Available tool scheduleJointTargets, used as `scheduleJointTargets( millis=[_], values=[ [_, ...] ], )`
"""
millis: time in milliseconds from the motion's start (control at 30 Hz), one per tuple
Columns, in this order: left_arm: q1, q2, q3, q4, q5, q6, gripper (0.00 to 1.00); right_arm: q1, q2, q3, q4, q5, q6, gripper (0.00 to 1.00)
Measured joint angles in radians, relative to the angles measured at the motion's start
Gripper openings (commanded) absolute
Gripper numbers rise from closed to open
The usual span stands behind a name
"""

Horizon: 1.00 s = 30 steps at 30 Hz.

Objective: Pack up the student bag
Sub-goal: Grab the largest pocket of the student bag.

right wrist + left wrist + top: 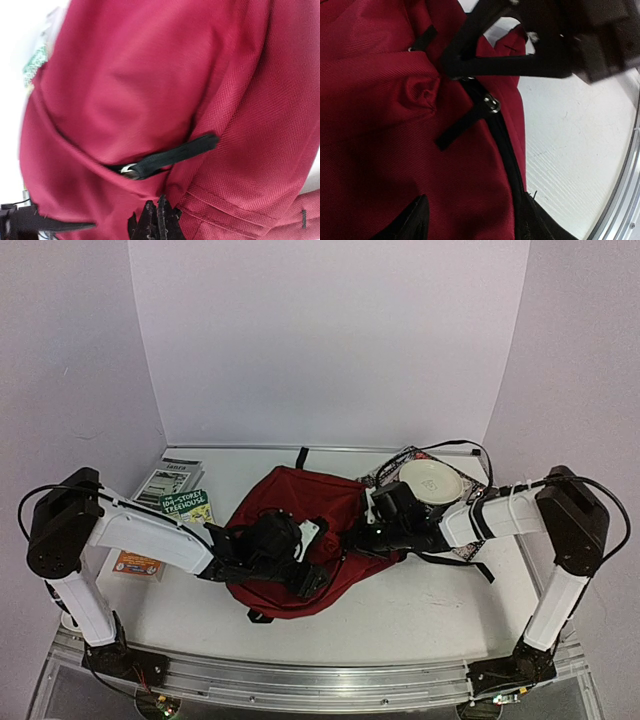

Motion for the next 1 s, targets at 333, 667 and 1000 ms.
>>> scheduleJointTargets(
  millis=[333,667,1000],
  values=[
    [0.124,0.014,0.099,-0.008,0.157,0.057,0.63,0.0,-0.031,-0.009,0.003,-0.018,-0.016,0.0],
    [0.157,0.095,0.145,-0.012,0.333,0.259,0.59,0.0,-0.031,-0.009,0.007,-0.026,-0.016,0.0],
    [0.197,0.181,0.19,-0.021,0.459,0.404,0.36,0.0,-0.031,-0.009,0.007,-0.028,-0.02,0.0]
  ],
)
